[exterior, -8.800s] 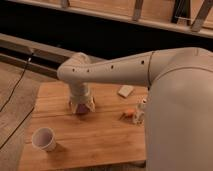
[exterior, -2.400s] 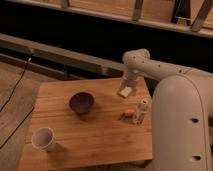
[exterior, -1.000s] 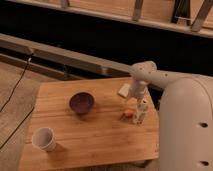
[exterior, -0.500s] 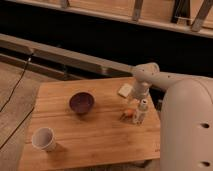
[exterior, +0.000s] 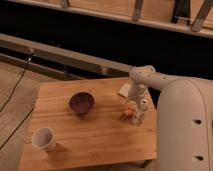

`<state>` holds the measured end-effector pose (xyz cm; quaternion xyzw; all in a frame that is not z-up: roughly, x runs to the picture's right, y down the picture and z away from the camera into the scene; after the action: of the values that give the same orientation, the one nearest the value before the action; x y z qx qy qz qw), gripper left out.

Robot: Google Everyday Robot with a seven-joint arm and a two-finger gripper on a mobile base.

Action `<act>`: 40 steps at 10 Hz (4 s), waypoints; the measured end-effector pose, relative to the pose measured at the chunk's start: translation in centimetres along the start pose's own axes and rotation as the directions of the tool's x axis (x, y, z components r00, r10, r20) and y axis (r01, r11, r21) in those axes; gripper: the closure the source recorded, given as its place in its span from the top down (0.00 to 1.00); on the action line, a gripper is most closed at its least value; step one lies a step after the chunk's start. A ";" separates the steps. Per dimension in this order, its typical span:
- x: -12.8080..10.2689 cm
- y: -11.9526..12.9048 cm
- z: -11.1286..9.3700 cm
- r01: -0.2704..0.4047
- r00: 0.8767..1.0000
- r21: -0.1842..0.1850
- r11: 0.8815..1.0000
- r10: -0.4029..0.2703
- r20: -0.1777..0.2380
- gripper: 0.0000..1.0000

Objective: Drag the pepper across the table

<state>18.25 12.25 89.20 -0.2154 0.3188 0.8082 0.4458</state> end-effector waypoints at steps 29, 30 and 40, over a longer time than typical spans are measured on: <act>-3.0 -3.0 1.7 -0.015 1.000 0.022 1.000 0.014 0.021 0.00; -3.2 -3.2 1.4 -0.018 1.000 0.026 0.999 0.018 0.024 0.00; -7.8 -11.4 -0.8 -0.096 0.994 0.084 0.992 0.091 0.064 0.00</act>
<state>32.11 11.64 89.87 -0.1561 0.3497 0.8197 0.4259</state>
